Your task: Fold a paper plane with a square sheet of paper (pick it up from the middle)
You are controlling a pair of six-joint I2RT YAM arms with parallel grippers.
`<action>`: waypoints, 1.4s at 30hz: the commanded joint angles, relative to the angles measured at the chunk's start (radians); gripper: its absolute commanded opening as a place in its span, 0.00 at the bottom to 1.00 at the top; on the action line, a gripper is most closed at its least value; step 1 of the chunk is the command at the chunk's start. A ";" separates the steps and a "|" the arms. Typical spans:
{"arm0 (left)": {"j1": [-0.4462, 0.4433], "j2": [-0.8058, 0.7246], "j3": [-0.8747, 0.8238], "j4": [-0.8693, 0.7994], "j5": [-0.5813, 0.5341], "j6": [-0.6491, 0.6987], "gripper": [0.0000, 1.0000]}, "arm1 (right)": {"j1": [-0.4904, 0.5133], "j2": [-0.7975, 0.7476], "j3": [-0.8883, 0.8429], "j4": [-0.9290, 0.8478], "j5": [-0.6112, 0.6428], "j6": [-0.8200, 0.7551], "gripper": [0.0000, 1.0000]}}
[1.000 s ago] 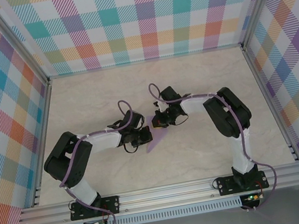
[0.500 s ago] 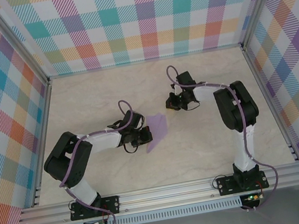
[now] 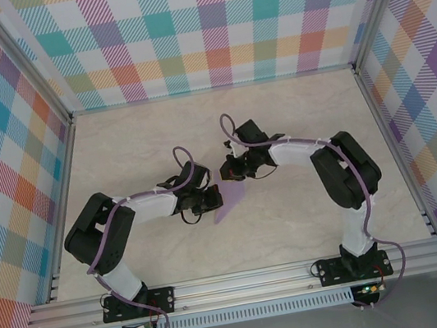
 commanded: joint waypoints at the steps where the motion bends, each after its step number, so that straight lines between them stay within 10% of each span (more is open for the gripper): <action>1: 0.001 0.085 -0.032 -0.142 -0.043 0.017 0.00 | -0.007 0.050 0.004 0.002 -0.040 0.008 0.00; 25: -0.013 0.089 -0.096 -0.093 -0.052 -0.007 0.00 | -0.153 0.150 0.188 -0.143 0.094 -0.072 0.00; 42: -0.015 0.022 -0.083 -0.111 -0.069 -0.008 0.00 | 0.011 0.084 0.002 0.005 -0.111 0.049 0.00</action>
